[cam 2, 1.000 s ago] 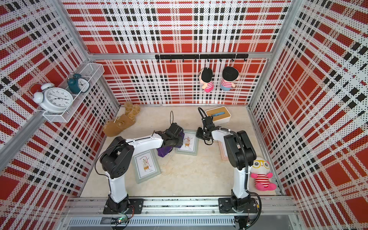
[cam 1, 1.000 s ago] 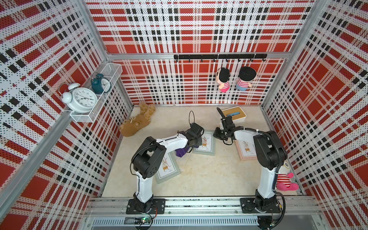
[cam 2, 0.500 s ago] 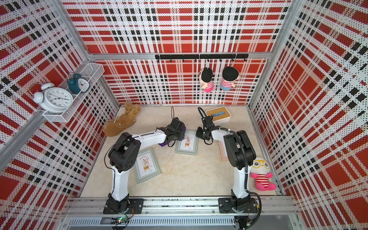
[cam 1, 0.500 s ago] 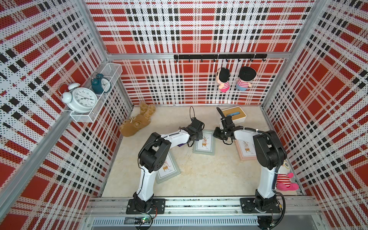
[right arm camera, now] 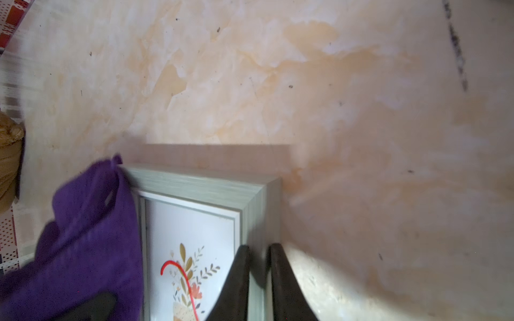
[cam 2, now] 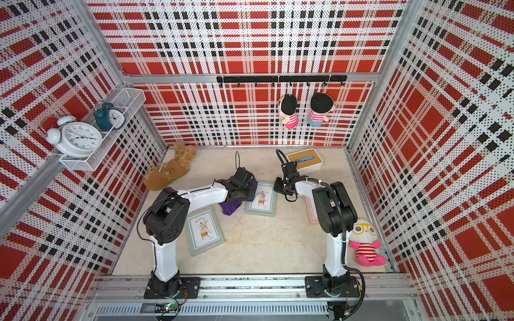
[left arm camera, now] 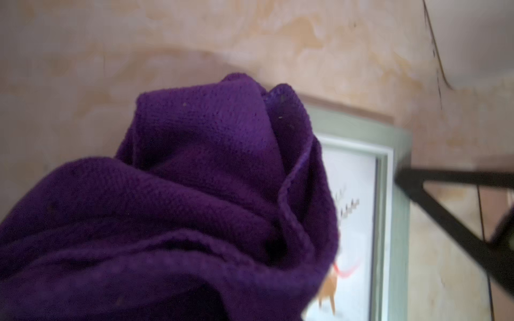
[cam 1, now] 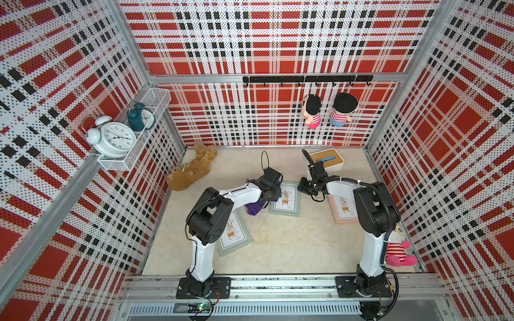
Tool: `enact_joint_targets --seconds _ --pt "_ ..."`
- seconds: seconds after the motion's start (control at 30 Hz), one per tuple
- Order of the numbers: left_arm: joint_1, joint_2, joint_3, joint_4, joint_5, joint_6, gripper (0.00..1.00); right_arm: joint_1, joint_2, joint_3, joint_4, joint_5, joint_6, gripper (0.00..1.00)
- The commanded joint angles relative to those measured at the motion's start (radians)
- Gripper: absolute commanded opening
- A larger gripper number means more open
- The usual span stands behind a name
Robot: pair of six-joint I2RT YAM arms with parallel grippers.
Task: Wipe the picture frame with a cloth
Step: Wipe the dirt from the picture frame, then adjust the cleaning item.
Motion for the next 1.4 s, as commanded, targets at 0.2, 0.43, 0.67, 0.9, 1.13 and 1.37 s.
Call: enact_joint_targets --seconds 0.2,0.43,0.67,0.9,1.13,1.37 --pt "0.005 0.108 0.112 -0.104 -0.061 0.094 0.00 -0.001 0.074 -0.028 -0.107 0.058 -0.029 0.17" --pt "-0.101 -0.199 -0.279 -0.100 -0.104 0.116 0.00 -0.002 0.056 -0.010 -0.121 0.051 -0.033 0.17" --pt "-0.072 -0.462 -0.365 -0.082 -0.057 0.102 0.00 -0.003 -0.009 0.060 -0.146 0.020 -0.068 0.23" --pt "0.020 -0.529 -0.311 0.005 0.054 0.125 0.00 -0.007 -0.163 0.110 -0.134 -0.018 -0.061 0.62" --pt "0.034 -0.553 -0.223 0.091 0.189 0.111 0.00 -0.011 -0.351 -0.032 0.207 -0.351 0.042 0.89" --pt "0.024 -0.552 -0.192 0.292 0.340 0.034 0.00 -0.012 -0.385 -0.102 0.613 -0.558 0.364 0.99"
